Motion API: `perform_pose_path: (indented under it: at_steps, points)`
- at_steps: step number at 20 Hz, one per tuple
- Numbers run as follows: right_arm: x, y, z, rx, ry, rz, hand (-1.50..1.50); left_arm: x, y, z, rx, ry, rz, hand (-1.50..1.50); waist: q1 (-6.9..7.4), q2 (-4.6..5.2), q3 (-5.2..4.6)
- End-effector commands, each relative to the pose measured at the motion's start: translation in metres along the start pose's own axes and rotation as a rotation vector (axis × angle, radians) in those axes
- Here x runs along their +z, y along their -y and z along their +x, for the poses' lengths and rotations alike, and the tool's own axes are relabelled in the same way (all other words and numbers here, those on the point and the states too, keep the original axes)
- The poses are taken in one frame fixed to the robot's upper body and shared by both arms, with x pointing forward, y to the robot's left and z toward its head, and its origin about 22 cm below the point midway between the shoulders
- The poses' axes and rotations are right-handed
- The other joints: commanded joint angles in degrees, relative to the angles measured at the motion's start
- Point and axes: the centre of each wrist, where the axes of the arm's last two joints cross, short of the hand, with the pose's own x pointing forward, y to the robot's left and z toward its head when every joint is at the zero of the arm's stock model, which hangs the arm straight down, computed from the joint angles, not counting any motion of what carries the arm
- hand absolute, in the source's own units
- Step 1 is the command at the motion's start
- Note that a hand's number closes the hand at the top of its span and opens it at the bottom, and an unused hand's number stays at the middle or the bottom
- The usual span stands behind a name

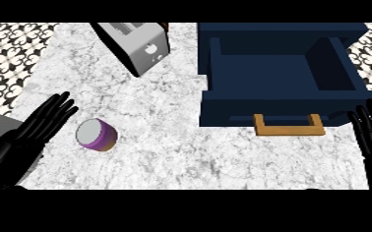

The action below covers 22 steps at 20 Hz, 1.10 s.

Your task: Pick up the can, place it into the drawer and close the drawer

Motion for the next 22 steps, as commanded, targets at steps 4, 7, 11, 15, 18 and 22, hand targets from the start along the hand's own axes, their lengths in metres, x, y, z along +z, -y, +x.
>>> perform_pose_path:
  at_steps: [4,7,11,15,18,22]
  points:
    - [-0.002,-0.01,0.0,0.003,0.0,0.018,-1.5,-0.009,0.019,-0.032,-0.022,-0.003,0.029,-1.5,0.09,0.0,0.0]
    - [-0.016,-0.001,0.001,0.023,0.005,0.003,-1.5,-0.018,-0.002,-0.041,0.003,-0.023,0.015,-1.5,0.1,0.04,0.0]
    - [-0.003,-0.012,0.001,-0.003,0.003,0.009,-1.5,-0.012,-0.008,-0.054,-0.015,-0.057,0.043,-1.5,0.04,0.01,0.0]
    - [0.002,0.0,-0.002,-0.002,-0.009,0.015,-1.5,-0.019,-0.023,-0.076,-0.045,-0.046,0.049,-1.5,-0.15,0.03,-0.01]
    - [-0.008,-0.001,0.001,0.025,-0.014,0.007,-1.5,-0.013,-0.032,-0.088,-0.033,-0.059,0.064,-1.5,-0.01,0.04,-0.01]
    - [-0.015,0.016,0.004,-0.006,0.005,0.016,-1.5,-0.011,-0.031,-0.111,-0.032,-0.066,0.091,-1.5,-0.09,0.06,-0.01]
